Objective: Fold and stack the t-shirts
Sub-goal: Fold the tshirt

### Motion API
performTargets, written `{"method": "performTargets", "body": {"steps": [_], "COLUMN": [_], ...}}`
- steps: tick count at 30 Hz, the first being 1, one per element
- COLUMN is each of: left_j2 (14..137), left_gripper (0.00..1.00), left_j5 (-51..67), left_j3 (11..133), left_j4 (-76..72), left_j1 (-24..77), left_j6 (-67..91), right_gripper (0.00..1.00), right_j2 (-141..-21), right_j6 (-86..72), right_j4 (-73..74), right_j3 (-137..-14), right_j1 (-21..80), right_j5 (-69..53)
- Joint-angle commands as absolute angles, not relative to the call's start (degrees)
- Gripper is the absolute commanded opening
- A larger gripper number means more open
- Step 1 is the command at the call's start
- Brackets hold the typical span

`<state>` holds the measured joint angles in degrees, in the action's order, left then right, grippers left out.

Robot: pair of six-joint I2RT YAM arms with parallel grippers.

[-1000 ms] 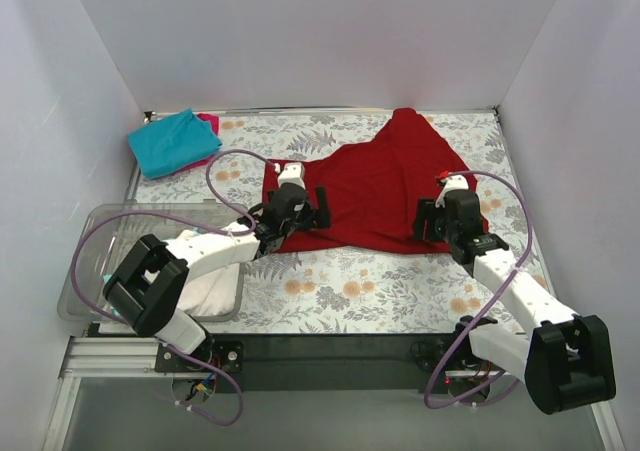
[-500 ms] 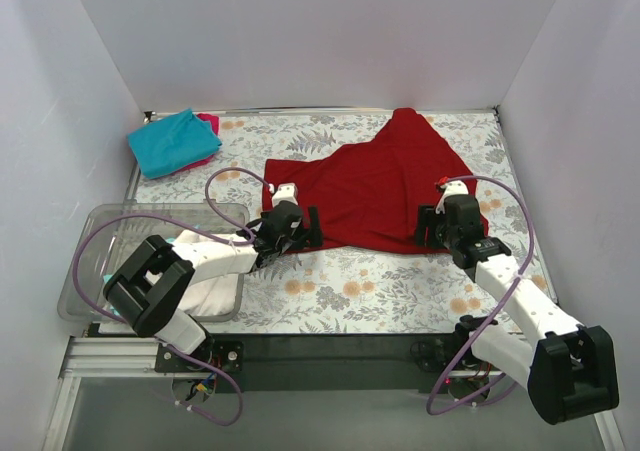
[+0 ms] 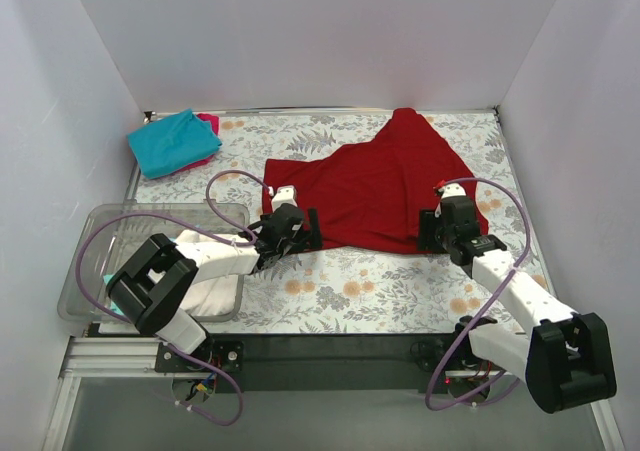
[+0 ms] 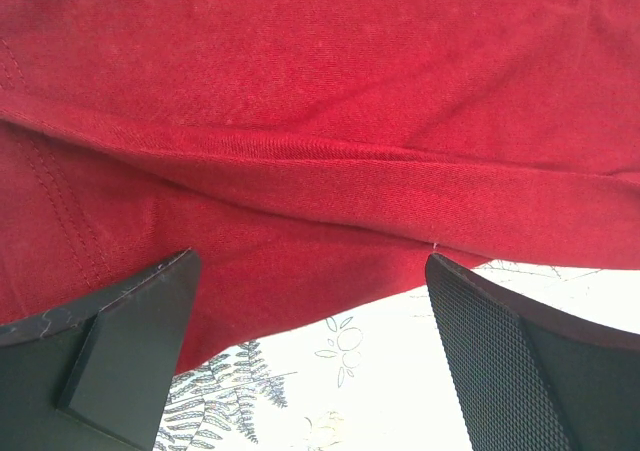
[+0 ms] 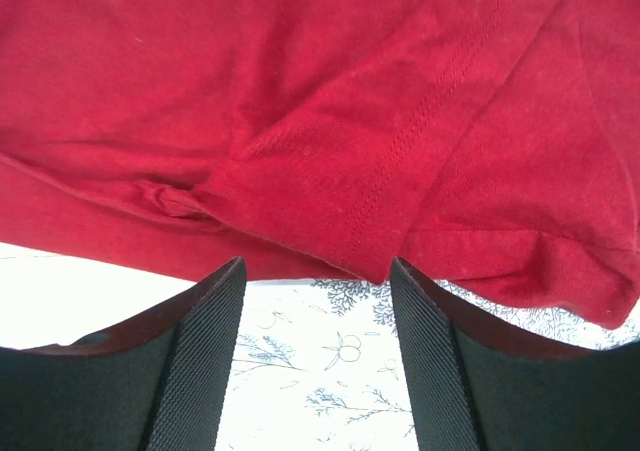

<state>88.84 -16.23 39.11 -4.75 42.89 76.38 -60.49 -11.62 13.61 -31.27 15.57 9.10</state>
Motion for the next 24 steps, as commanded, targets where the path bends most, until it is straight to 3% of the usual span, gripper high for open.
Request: {"method": "performTargets", "body": {"steps": [1,12,19,24], "left_j2": [87.54,87.80,87.28,87.19], "left_gripper": [0.89,0.89,0.89,0.89], "left_j5": [-18.72,-18.63,-19.25,-19.25], "left_j3": [38.14,38.23,37.88,37.88], "left_j4": [-2.37,-2.20,-1.85,-1.76], "left_j1": [42.98,42.98,42.98,42.98], "left_j6": [76.64,76.55,76.55,76.55], "right_gripper": [0.53,0.46,0.28,0.24], "right_j2": [-62.40,-66.44,-71.27,-71.28], "right_j6": [-11.07,-11.86,-11.69,-11.69], "right_j4": [13.88,14.41,14.41,13.89], "right_j3": [-31.99,-33.22,-35.51,-35.95], "right_j1": [15.91,15.91,16.00,16.35], "right_j5": [11.07,17.22,17.93,20.04]}}
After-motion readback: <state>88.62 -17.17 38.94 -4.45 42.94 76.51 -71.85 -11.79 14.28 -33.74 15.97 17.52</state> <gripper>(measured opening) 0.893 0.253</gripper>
